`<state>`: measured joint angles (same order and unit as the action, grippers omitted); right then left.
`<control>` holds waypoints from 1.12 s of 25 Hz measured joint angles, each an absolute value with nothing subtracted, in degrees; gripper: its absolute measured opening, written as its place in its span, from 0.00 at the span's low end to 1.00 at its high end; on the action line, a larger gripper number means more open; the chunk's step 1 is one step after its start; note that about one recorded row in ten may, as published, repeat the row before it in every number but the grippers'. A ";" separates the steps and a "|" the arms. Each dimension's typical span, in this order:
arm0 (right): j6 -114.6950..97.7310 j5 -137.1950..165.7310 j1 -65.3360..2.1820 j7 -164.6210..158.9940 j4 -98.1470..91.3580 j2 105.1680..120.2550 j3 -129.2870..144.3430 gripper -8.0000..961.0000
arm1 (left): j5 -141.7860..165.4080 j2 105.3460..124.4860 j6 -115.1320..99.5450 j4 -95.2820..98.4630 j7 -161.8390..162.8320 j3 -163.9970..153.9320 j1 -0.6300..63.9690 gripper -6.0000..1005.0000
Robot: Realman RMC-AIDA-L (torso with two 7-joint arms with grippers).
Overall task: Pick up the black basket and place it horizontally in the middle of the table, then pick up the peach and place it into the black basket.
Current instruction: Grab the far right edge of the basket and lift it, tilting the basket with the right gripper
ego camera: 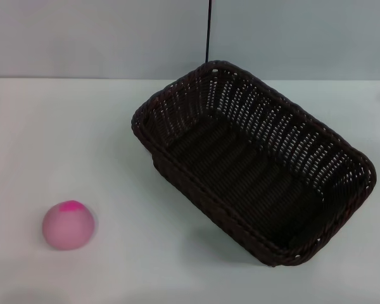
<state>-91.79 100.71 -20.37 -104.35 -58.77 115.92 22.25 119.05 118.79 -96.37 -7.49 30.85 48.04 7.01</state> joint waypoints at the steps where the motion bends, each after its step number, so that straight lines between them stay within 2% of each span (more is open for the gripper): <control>1: -91.79 100.71 -20.37 -104.35 -58.77 115.92 22.25 0.53 | 119.05 118.79 -96.37 -7.49 30.85 48.04 7.01 0.85; 4: -95.87 109.16 -23.79 -111.84 -66.74 114.53 22.75 0.53 | 119.13 118.82 -96.23 -7.97 30.85 47.68 7.03 0.85; 5: -98.61 114.94 -26.38 -117.14 -70.98 113.48 23.71 0.53 | 119.14 118.83 -96.12 -8.13 30.85 47.40 7.06 0.85; 7: -100.43 120.69 -29.31 -121.75 -73.99 112.53 25.22 0.53 | 119.11 118.83 -95.85 -8.19 30.85 47.26 7.20 0.85; 8: -101.30 127.21 -32.86 -125.09 -75.14 111.64 27.79 0.53 | 119.12 118.83 -95.48 -8.44 30.85 46.96 7.35 0.85; 13: -101.44 134.02 -37.08 -126.06 -72.95 110.92 33.16 0.53 | 119.12 118.87 -94.56 -8.87 30.84 46.19 7.68 0.84; 21: -102.71 142.47 -40.56 -129.26 -69.26 110.50 40.07 0.87 | 119.09 118.92 -94.30 -9.48 30.85 45.41 7.74 0.84; 28: -106.15 143.63 -41.07 -129.74 -68.59 110.75 43.67 0.87 | 119.09 118.92 -93.09 -9.66 30.85 45.03 7.84 0.83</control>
